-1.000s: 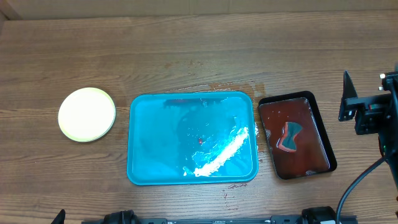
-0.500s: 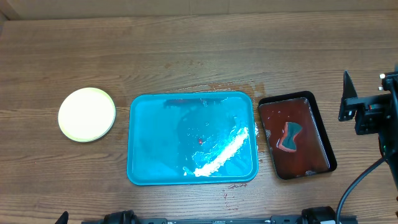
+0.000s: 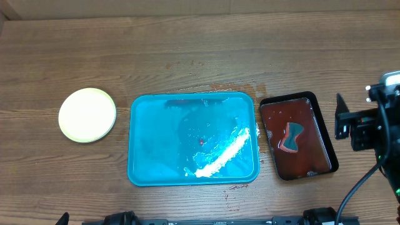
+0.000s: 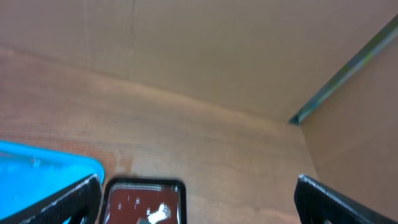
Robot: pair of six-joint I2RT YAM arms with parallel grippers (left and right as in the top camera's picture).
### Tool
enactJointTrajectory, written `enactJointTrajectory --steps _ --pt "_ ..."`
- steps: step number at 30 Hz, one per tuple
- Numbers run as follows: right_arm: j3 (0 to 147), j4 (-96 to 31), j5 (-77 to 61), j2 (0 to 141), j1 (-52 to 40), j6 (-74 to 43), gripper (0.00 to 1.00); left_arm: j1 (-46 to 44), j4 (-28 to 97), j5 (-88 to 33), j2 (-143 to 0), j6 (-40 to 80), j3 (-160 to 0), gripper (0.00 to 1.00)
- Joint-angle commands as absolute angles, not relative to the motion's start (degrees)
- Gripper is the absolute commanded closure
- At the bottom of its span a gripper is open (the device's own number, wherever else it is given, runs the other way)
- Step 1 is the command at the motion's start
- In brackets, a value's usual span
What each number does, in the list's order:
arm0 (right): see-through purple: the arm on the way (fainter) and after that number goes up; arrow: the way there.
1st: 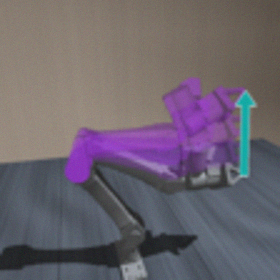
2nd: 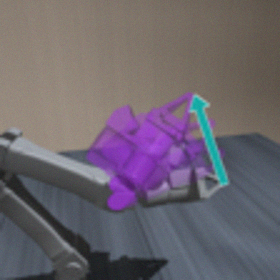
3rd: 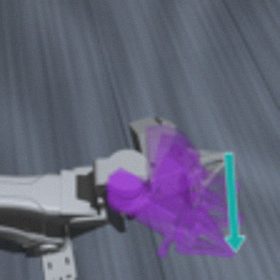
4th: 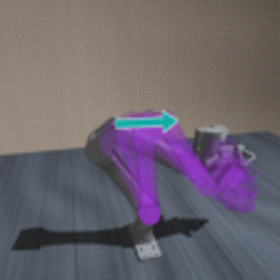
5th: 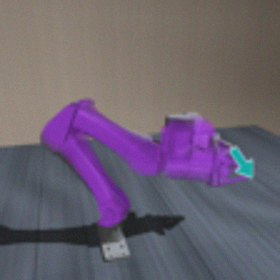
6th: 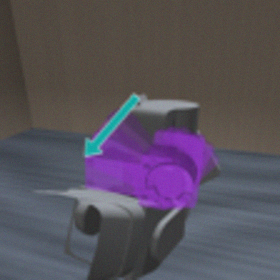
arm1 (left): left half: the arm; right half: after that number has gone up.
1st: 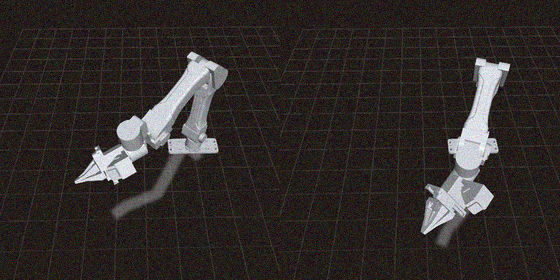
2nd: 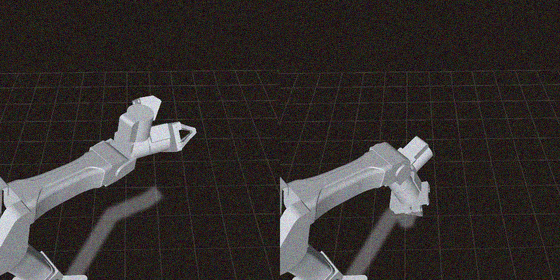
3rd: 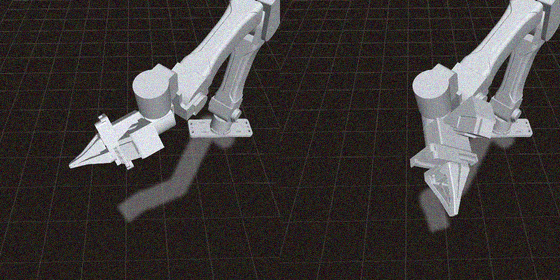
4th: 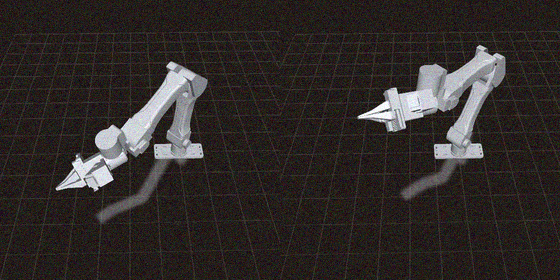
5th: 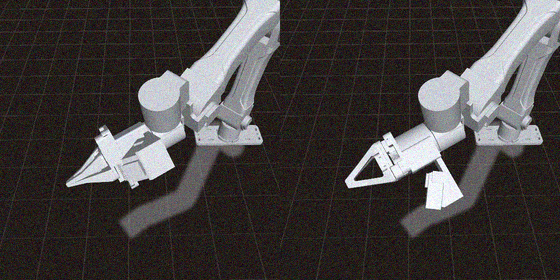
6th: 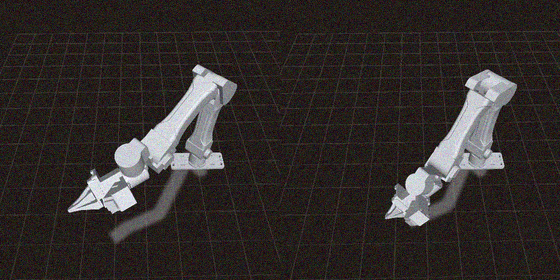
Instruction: Clean dirty plates on tray and stack at the side
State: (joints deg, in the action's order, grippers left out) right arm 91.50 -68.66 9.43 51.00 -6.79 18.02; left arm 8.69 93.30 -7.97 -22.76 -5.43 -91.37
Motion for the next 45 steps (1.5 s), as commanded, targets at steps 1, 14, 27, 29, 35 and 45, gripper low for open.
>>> enactJointTrajectory --steps 1,14,27,29,35,45 --pt "92.3 -71.5 10.9 50.9 -6.7 18.1 0.00 8.4 93.3 -8.6 -22.7 -4.2 -91.1 0.00" --pt "90.9 -75.2 6.9 51.0 -6.7 19.1 0.00 8.4 93.3 -8.6 -22.7 -4.2 -91.1 0.00" --pt "63.4 -43.0 -6.4 35.0 -6.7 19.1 0.00 8.4 93.2 -8.6 -22.7 -4.2 -91.1 0.00" --pt "57.5 -37.7 -8.4 31.1 -6.7 19.0 0.00 8.4 93.2 -8.6 -22.7 -4.2 -91.1 0.00" --pt "40.6 -21.5 -9.4 20.3 -6.7 13.1 0.00 8.4 93.2 -8.6 -22.7 -4.3 -91.1 0.00" --pt "18.0 -1.1 -13.9 7.6 -6.7 13.1 0.00 8.4 93.2 -8.6 -22.7 -4.2 -91.1 0.00"
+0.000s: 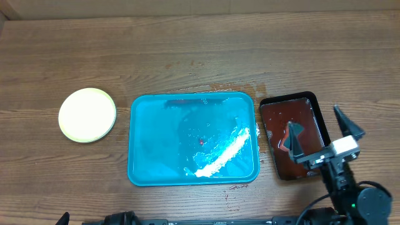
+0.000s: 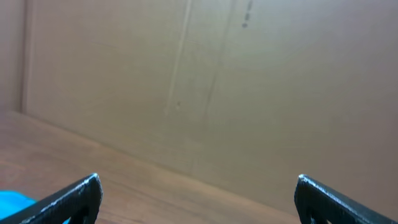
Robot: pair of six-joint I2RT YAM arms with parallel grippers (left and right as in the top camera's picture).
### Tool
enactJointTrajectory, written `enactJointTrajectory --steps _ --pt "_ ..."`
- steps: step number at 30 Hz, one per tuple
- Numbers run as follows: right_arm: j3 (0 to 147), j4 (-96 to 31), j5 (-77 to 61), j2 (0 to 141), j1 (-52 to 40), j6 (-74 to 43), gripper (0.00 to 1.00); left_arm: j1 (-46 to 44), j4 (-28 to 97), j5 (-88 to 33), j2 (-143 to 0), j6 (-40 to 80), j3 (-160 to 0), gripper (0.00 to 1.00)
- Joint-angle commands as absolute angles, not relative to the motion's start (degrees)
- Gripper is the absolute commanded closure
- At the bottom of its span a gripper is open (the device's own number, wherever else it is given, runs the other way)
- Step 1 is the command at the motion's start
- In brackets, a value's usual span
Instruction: Clean dirty plates on tray and stack at the side
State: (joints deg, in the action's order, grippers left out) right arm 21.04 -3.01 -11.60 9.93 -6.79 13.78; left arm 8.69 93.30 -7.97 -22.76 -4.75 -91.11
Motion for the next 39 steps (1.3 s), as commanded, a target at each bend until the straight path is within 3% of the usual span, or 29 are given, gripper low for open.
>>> enactJointTrajectory --steps 1,23,39 --pt "16.2 0.8 -14.4 6.4 -6.7 13.1 0.00 8.4 93.2 -8.6 -22.7 -4.2 -91.1 0.00" --pt "0.3 10.6 -15.1 0.1 -6.7 13.3 0.00 8.4 93.2 -8.6 -22.7 -4.2 -91.1 0.01" --pt "0.4 -3.4 -17.5 0.2 0.7 13.0 0.00 8.4 93.2 -8.6 -22.7 -4.2 -91.1 0.00"
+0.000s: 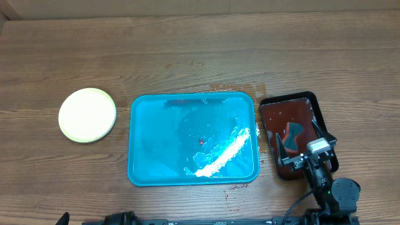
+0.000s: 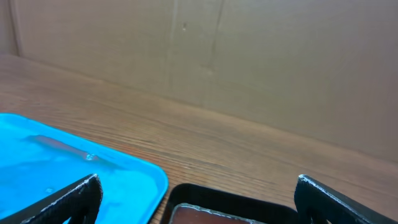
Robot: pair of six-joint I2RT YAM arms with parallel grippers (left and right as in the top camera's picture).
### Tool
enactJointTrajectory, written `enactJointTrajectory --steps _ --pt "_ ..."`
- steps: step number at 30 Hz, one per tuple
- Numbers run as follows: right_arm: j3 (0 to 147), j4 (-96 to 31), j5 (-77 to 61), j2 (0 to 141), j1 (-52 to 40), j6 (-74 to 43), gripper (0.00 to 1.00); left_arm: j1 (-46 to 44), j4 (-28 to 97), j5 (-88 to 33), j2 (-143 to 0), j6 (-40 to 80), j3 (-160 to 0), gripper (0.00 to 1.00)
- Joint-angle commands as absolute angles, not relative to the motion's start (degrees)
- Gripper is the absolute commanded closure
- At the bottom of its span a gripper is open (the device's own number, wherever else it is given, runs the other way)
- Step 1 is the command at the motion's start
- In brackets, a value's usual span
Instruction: Clean dirty plates on tray and stack at the side
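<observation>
The blue tray [image 1: 194,137] lies mid-table, wet, with a white foam streak [image 1: 222,155] and no plate on it. Left of it on the wood rests a pale round plate [image 1: 87,114]. My right gripper [image 1: 302,140] stands open over the near end of the black container [image 1: 269,103], above the sponge [image 1: 292,131] that lies in reddish liquid. In the right wrist view the gripper [image 2: 196,199] holds nothing, with the tray [image 2: 74,165] at lower left and the container's rim [image 2: 236,198] between the fingers. No left gripper shows.
Spilled drops mark the wood around the tray's far right corner [image 1: 247,87] and near its front edge [image 1: 234,187]. A cardboard wall [image 2: 249,56] closes the far side of the table.
My right gripper has shifted a little left and toward the table's front, over the container's near end. Its camera faced only the wall; now it takes in the table, tray and container rim.
At first my right gripper hung open at the table's right edge, beside the container. Then it was over the container's near right corner, camera facing the wall. Now it sits lower over the near end. Tray, plate and sponge have stayed put.
</observation>
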State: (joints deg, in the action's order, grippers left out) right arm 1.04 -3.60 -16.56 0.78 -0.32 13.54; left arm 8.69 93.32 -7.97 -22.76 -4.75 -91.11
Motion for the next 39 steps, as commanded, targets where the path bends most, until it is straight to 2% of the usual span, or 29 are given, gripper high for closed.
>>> enactJointTrajectory --steps 1,7,13,21,39 --pt "0.4 -3.4 -17.3 0.2 0.9 13.0 0.00 8.4 93.3 -8.6 -22.7 -4.2 -91.1 0.00" --pt "0.4 -3.9 -10.5 0.2 1.3 4.4 0.00 8.4 93.3 -8.6 -22.7 -4.2 -91.1 0.00" --pt "0.5 -4.7 -1.9 0.2 1.3 -9.0 0.00 8.4 93.3 -8.6 -22.7 -4.2 -91.1 0.00" --pt "0.5 -4.8 -1.1 0.2 1.3 -2.5 0.00 8.4 93.2 -8.6 -22.7 -4.3 -91.1 0.00" --pt "0.5 -4.8 -1.1 0.2 1.3 -2.6 0.00 8.4 93.2 -8.6 -22.7 -4.2 -91.1 0.00"
